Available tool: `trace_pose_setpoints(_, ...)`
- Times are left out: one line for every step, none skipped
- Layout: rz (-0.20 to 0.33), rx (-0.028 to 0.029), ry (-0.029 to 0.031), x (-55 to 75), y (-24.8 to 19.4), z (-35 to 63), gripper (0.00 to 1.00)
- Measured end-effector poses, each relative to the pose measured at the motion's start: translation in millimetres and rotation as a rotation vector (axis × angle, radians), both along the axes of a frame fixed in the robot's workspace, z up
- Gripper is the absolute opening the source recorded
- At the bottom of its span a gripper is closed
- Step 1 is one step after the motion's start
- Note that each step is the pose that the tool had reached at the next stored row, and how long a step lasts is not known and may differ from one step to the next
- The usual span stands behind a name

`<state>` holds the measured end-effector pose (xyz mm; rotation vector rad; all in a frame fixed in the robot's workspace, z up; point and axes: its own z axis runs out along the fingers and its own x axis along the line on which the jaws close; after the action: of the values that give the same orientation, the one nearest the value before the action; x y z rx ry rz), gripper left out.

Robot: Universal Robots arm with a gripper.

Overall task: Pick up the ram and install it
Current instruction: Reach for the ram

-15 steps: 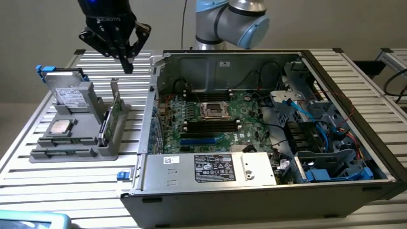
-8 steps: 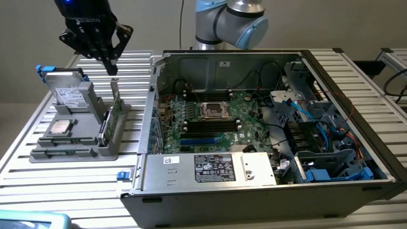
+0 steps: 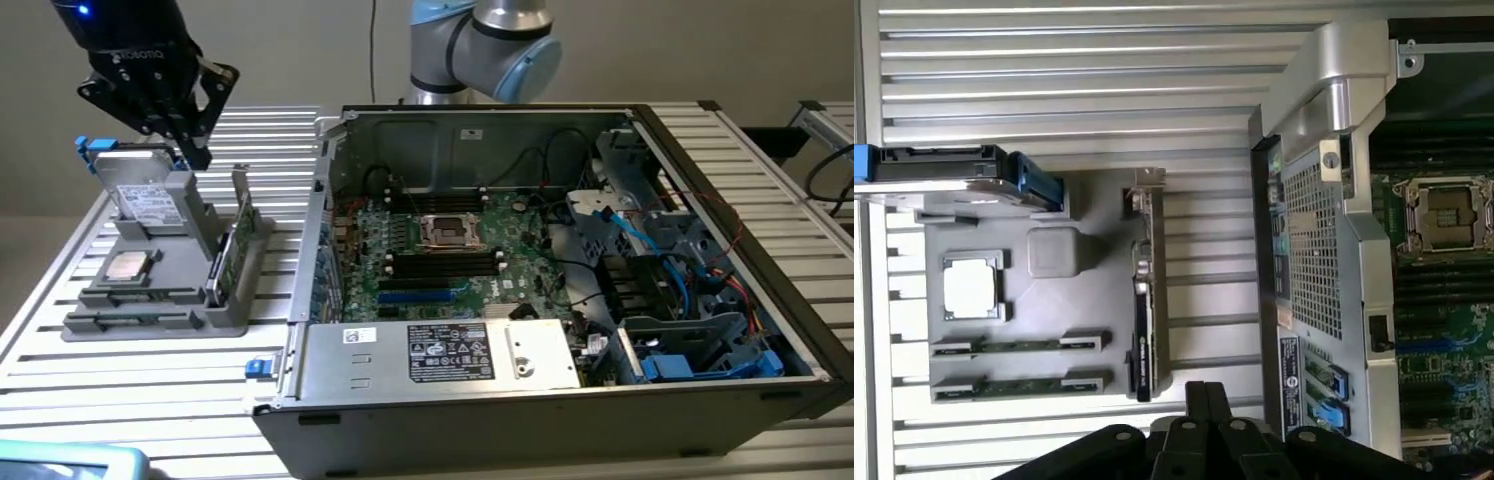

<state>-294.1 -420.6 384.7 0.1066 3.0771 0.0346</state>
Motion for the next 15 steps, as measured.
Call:
trace_pose_setpoints(0.0,0.0002,0.0,-3.5,-2.1,-1.3,0.11)
trace_pose_setpoints(0.0,0.0005,0.0,-6.8,-4.3,-2.9,0.11)
trace_pose_setpoints(0.0,0.0008,0.0001,-9.7,-6.9,-4.9,0.11)
trace_pose_setpoints(0.0,0.0009,0.0001,-12.2,-9.0,-6.6,0.11)
trace_pose_setpoints(0.0,0.0009,0.0002,-14.4,-11.0,-8.1,0.11)
trace_pose_setpoints(0.0,0.0009,0.0002,-16.7,-13.0,-9.7,0.11)
trace_pose_setpoints(0.0,0.0009,0.0002,-19.2,-15.1,-11.6,0.11)
trace_pose_setpoints(0.0,0.001,0.0009,-21.8,-17.2,-13.4,0.11)
trace_pose_setpoints(0.0,0.0009,0.0018,-24.5,-19.3,-15.2,0.11)
trace_pose_setpoints(0.0,0.0009,0.003,-27.5,-21.2,-17.0,0.11)
trace_pose_setpoints(0.0,0.0009,0.0045,-30.8,-23.1,-18.8,0.11)
trace_pose_setpoints(0.0,0.0009,0.0062,-34.3,-24.8,-20.4,0.11)
trace_pose_setpoints(0.0,0.0009,0.0087,-37.8,-26.3,-21.7,0.11)
trace_pose_setpoints(0.0,0.001,0.0122,-41.4,-27.4,-22.6,0.11)
trace_pose_setpoints(0.0,0.0009,0.0168,-45.0,-28.1,-23.1,0.11)
